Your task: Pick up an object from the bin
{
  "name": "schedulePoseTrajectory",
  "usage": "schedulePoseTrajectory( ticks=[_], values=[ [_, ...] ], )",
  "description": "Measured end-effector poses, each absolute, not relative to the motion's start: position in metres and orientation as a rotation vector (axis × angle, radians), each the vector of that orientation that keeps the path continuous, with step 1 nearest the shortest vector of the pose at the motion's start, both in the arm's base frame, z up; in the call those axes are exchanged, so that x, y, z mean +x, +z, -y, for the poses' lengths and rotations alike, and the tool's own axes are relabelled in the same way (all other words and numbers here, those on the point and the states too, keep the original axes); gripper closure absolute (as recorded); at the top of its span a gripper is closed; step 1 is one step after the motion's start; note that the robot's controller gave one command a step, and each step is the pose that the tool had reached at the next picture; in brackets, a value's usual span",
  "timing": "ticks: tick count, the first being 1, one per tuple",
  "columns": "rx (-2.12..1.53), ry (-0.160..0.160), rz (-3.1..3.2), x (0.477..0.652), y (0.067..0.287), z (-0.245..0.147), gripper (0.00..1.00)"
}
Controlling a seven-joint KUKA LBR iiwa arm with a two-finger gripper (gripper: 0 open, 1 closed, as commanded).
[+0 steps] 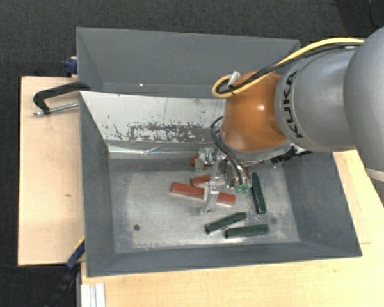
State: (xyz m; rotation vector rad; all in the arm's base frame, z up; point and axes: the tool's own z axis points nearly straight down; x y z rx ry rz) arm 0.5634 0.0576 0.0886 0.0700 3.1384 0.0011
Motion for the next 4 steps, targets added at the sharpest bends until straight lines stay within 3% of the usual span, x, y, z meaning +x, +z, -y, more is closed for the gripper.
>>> schedulePoseTrajectory(
  ticks=[1,3,4],
  values=[
    [0.298,0.004,-3.123,0.578,0.072,-0.086,1.0],
    [0.229,0.002,-3.128,0.58,0.071,-0.098,1.0],
    [0.201,0.001,-3.137,0.574,0.121,-0.099,1.0]
  ],
)
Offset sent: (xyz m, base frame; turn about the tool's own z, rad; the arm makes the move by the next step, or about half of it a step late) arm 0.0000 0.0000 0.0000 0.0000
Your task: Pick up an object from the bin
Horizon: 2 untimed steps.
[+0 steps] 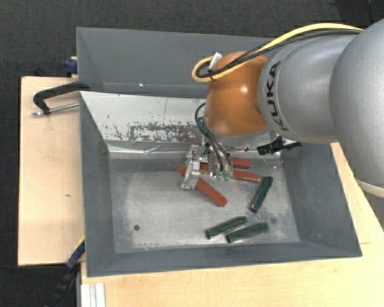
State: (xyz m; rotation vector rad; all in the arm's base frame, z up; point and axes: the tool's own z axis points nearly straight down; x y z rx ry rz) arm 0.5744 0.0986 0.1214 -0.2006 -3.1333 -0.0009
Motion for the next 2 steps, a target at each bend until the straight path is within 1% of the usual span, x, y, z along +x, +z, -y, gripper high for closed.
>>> schedulePoseTrajectory(
  ticks=[1,2],
  values=[
    [0.072,-0.003,3.151,0.588,0.155,-0.094,1.0],
    [0.386,-0.002,3.118,0.573,0.205,-0.076,1.0]
  ],
)
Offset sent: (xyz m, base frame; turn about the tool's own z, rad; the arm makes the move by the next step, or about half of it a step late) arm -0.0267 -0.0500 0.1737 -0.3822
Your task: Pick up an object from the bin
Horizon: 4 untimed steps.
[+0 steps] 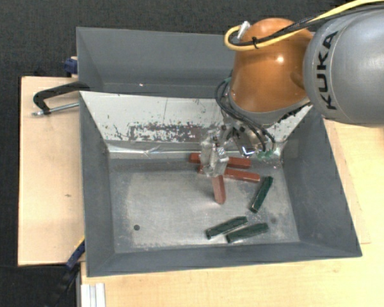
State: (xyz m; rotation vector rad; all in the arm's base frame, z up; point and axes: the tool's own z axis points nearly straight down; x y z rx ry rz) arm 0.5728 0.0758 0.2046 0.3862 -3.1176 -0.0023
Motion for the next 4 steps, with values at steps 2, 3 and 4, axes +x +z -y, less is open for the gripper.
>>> schedulePoseTrajectory(
  ticks=[2,3,4],
  values=[
    [0.056,-0.002,3.156,0.571,0.252,-0.059,1.0],
    [0.04,-0.002,3.147,0.572,0.182,-0.067,1.0],
    [-0.462,-0.004,3.113,0.576,0.163,-0.083,0.0]
  ],
)
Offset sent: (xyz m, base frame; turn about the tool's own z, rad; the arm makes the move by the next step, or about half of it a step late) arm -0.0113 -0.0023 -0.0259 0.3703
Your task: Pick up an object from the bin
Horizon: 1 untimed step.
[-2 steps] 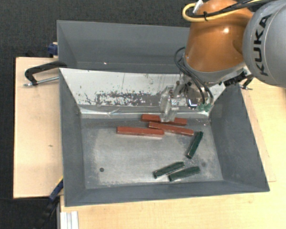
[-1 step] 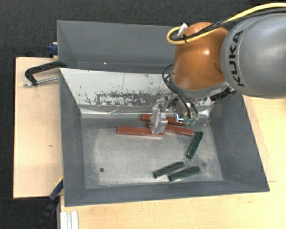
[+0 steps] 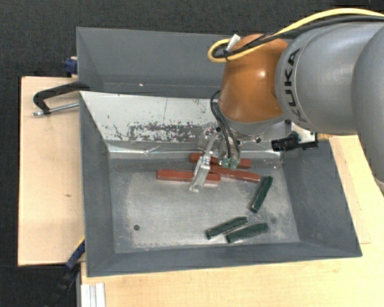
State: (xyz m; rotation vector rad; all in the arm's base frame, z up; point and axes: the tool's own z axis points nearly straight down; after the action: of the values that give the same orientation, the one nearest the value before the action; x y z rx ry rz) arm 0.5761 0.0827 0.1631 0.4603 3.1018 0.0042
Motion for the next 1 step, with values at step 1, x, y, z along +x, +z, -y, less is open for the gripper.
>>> schedulePoseTrajectory(
  ticks=[1],
  values=[
    [0.46,0.004,-3.102,0.5763,0.1643,-0.0839,0.0]
  ],
)
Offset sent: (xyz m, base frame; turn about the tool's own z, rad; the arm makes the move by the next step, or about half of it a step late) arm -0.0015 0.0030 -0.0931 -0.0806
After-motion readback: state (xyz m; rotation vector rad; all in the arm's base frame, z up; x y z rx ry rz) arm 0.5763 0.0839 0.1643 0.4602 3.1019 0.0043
